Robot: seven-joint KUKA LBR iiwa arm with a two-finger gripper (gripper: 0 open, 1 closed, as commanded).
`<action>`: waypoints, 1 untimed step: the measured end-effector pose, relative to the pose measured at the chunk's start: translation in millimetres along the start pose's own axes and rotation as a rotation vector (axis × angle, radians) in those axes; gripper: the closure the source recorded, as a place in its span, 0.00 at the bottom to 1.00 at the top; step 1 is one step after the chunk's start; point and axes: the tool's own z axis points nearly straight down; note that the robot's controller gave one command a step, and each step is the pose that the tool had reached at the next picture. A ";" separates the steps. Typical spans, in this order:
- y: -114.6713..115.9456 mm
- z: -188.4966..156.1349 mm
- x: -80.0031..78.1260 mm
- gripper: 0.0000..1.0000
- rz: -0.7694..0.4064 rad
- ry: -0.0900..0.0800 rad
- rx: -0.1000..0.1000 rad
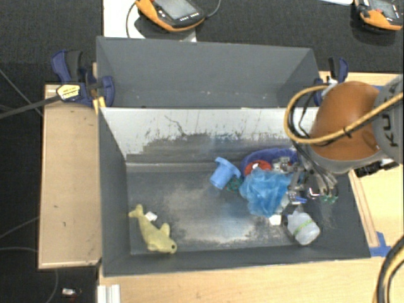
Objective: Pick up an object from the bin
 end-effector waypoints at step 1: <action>0.1 -4.4 -1.7 0.00 -0.002 -0.008 0.001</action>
Offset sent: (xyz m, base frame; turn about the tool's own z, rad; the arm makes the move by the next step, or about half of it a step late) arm -0.0139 0.0775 -0.0708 -0.0591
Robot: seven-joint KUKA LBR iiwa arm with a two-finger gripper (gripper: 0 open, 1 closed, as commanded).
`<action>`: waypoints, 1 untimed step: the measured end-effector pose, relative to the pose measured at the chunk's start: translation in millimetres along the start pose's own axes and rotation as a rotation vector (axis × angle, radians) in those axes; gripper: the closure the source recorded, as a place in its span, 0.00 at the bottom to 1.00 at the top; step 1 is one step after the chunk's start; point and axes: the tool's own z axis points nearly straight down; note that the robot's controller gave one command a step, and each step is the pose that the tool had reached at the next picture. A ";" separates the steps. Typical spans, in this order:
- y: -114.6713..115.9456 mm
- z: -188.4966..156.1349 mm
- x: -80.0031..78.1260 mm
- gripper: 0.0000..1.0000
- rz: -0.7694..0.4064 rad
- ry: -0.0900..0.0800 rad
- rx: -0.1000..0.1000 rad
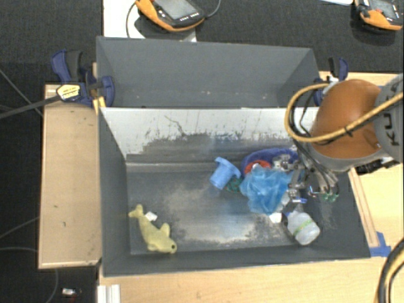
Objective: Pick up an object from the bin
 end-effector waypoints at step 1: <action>50.8 49.7 9.1 0.00 -0.036 -0.006 0.001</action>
Offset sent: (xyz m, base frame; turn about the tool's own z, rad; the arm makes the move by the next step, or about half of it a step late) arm -0.0051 0.0313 -0.0853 0.2178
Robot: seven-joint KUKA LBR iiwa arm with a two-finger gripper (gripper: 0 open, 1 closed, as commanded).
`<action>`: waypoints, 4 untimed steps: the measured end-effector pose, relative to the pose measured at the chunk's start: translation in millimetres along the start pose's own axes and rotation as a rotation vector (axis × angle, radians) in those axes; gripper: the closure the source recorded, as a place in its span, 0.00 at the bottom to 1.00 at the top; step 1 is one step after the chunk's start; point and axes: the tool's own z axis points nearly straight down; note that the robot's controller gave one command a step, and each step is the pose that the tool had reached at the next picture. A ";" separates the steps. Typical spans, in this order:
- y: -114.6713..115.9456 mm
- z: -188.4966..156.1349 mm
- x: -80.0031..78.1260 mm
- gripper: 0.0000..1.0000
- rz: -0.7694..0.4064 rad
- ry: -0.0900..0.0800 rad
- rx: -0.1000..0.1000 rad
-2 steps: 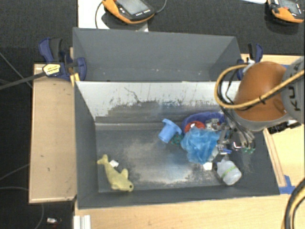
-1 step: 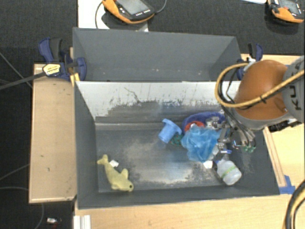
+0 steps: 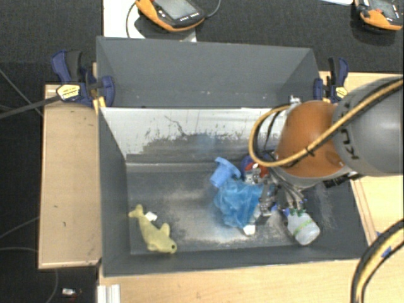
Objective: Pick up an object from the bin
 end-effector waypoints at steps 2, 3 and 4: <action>-16.5 22.5 -9.1 0.00 0.023 0.004 -0.002; -17.5 16.4 -4.4 0.00 0.056 0.005 -0.002; -0.2 4.0 -22.5 0.00 0.069 0.002 -0.002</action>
Offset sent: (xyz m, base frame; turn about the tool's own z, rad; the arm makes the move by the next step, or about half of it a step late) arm 0.0104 -0.0188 -0.0219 0.0235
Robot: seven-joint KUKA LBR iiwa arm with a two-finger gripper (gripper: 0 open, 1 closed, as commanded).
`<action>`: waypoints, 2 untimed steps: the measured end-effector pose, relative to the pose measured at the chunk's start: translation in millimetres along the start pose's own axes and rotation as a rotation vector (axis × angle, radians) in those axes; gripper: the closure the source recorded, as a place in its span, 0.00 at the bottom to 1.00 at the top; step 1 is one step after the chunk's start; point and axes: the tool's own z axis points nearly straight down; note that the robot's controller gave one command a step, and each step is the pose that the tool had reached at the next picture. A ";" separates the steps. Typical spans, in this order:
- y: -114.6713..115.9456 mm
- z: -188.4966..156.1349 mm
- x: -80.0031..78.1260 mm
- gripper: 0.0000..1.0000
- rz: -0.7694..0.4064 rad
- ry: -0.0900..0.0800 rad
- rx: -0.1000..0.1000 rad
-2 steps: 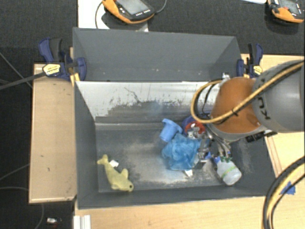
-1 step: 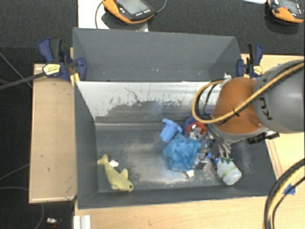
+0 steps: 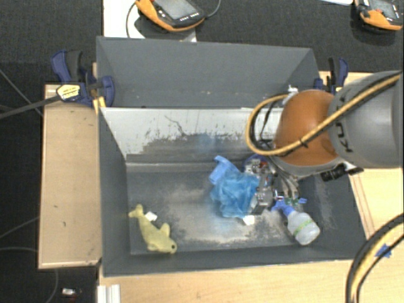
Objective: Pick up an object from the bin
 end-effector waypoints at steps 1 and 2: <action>-9.1 4.7 -8.8 0.00 0.017 0.000 -0.001; -5.7 -11.0 2.6 0.00 0.003 -0.001 -0.001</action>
Offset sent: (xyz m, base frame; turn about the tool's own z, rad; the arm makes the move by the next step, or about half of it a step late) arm -0.0034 -0.0051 0.0111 -0.0004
